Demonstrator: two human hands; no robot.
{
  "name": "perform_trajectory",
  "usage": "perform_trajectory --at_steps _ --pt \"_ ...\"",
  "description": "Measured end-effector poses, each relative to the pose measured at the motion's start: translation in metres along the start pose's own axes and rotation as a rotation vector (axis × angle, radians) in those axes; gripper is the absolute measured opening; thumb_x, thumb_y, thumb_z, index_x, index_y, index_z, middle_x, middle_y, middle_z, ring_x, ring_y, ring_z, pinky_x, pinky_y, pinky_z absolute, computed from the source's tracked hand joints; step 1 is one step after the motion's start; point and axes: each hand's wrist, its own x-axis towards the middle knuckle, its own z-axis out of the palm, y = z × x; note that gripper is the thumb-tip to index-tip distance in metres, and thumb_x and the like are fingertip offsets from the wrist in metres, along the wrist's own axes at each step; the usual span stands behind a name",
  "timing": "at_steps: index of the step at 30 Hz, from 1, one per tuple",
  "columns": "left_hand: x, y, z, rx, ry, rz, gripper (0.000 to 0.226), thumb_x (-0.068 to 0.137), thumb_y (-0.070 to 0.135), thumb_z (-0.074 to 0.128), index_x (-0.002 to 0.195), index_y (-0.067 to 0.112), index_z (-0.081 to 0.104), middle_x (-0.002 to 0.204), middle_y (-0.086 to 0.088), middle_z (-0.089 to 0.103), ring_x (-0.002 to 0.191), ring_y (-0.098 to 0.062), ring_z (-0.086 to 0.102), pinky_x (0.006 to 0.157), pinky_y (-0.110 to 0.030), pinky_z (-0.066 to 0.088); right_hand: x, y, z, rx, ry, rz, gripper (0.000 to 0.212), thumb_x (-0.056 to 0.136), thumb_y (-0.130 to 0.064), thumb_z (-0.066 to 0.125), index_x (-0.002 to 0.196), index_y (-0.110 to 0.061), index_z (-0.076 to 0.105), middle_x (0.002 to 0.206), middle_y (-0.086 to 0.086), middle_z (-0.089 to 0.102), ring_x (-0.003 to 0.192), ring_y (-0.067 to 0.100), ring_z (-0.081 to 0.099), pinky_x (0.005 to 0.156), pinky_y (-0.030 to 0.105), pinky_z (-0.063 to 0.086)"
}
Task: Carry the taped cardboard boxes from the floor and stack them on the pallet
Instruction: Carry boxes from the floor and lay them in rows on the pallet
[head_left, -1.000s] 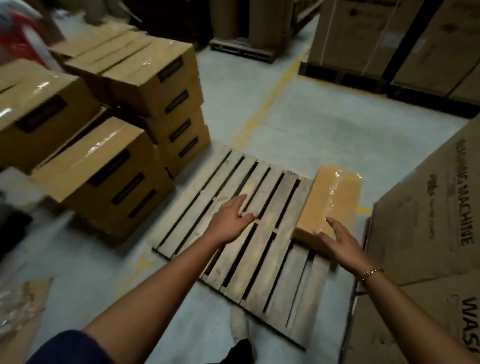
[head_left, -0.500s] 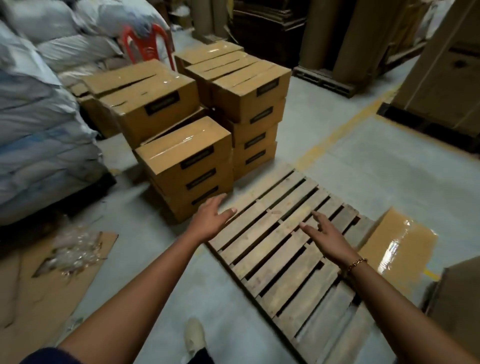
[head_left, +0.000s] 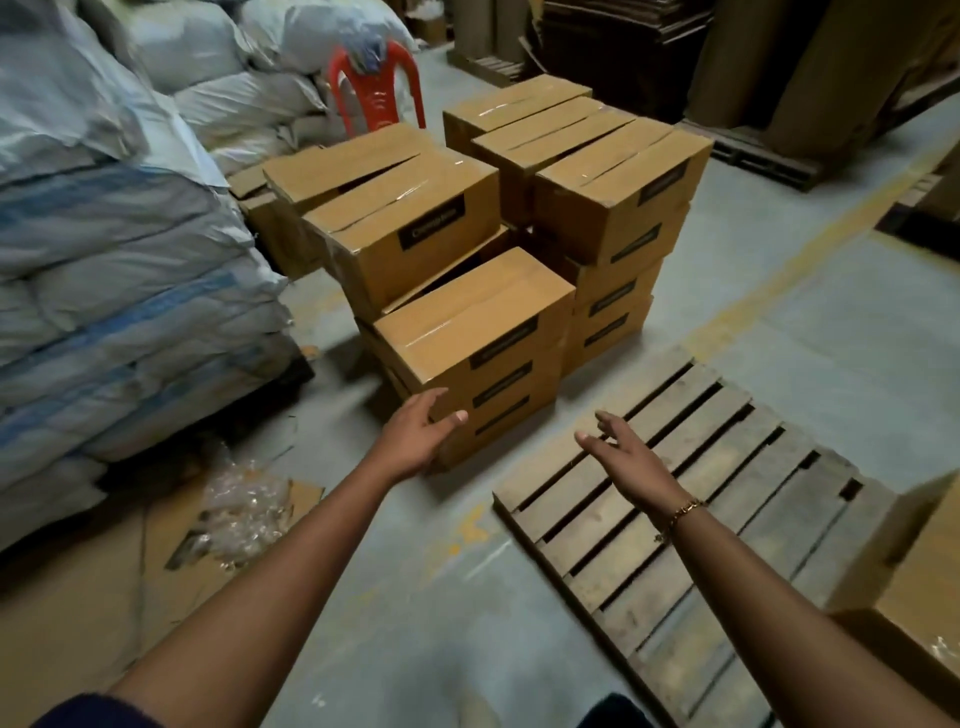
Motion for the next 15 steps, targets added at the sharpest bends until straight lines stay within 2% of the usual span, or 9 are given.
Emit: perform_trajectory --at_steps 4,9,12,15 --pt "0.054 -0.017 -0.027 -0.028 -0.026 -0.018 0.065 0.097 0.055 0.056 0.155 0.031 0.038 0.161 -0.002 0.036 0.145 -0.029 0.038 0.113 -0.048 0.039 0.048 -0.022 0.031 -0.002 -0.022 0.019 0.068 0.099 -0.048 0.055 0.157 -0.024 0.030 0.162 0.000 0.033 0.147 0.023 0.034 0.102 0.031 0.031" --pt "0.134 -0.032 -0.042 -0.045 -0.066 -0.012 0.064 0.098 0.054 0.056 0.154 0.030 0.037 0.160 -0.002 0.038 0.143 -0.028 0.041 0.111 -0.049 0.042 0.130 -0.037 0.053 -0.014 -0.042 0.059 0.070 0.096 -0.055 0.057 0.156 -0.028 0.032 0.160 0.000 0.037 0.144 0.023 0.038 0.111 0.040 0.034" --pt "0.189 -0.041 -0.053 -0.054 -0.067 -0.037 0.063 0.098 0.052 0.057 0.154 0.029 0.038 0.159 -0.002 0.040 0.140 -0.028 0.043 0.110 -0.052 0.044 0.188 -0.050 0.065 0.008 -0.068 0.093 0.069 0.096 -0.054 0.057 0.156 -0.027 0.033 0.160 0.000 0.037 0.145 0.023 0.038 0.112 0.040 0.034" --pt "0.243 -0.048 -0.065 -0.044 -0.064 -0.071 0.062 0.099 0.050 0.057 0.154 0.028 0.038 0.158 -0.002 0.040 0.140 -0.028 0.044 0.110 -0.048 0.044 0.244 -0.065 0.077 0.033 -0.120 0.138 0.071 0.095 -0.056 0.057 0.156 -0.028 0.032 0.161 0.001 0.035 0.145 0.024 0.037 0.115 0.042 0.033"
